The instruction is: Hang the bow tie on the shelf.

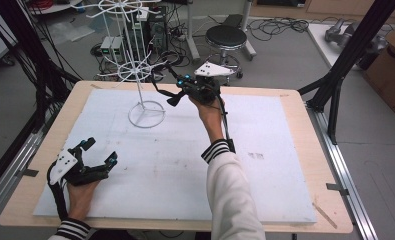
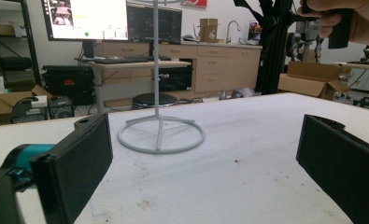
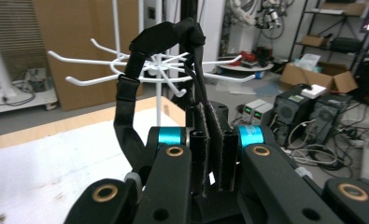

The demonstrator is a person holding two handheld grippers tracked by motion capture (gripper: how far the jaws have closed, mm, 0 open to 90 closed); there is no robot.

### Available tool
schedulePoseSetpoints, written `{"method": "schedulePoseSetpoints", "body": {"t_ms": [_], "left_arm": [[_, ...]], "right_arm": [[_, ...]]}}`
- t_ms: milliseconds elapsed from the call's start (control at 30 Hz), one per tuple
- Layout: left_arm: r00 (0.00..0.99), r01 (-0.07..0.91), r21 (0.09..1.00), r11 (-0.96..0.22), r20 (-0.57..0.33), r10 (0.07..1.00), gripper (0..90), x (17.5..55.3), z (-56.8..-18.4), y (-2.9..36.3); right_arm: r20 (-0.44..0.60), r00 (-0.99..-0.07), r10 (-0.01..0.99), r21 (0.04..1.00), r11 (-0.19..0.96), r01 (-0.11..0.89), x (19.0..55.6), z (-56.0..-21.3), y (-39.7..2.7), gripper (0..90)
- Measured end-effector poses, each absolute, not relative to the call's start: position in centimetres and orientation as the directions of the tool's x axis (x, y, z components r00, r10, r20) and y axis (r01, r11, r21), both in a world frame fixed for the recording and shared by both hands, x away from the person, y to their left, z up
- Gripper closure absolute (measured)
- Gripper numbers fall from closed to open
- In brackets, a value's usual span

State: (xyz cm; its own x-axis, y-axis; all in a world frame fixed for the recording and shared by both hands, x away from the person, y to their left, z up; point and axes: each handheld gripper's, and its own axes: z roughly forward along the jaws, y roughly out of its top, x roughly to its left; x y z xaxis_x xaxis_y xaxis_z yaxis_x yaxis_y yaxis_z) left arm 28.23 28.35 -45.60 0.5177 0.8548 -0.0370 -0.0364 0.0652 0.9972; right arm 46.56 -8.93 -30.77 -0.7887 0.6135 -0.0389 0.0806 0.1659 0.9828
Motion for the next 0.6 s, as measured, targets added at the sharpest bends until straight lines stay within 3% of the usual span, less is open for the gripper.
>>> {"method": "schedulePoseSetpoints", "body": {"t_ms": [600], "left_arm": [[0.517,-0.035,0.997,0.067,-0.039,0.855,4.1,28.2,-45.6,28.4]], "right_arm": [[0.003,-0.761,0.649,0.98,0.15,0.131,48.9,-32.3,-7.3,87.0]]}}
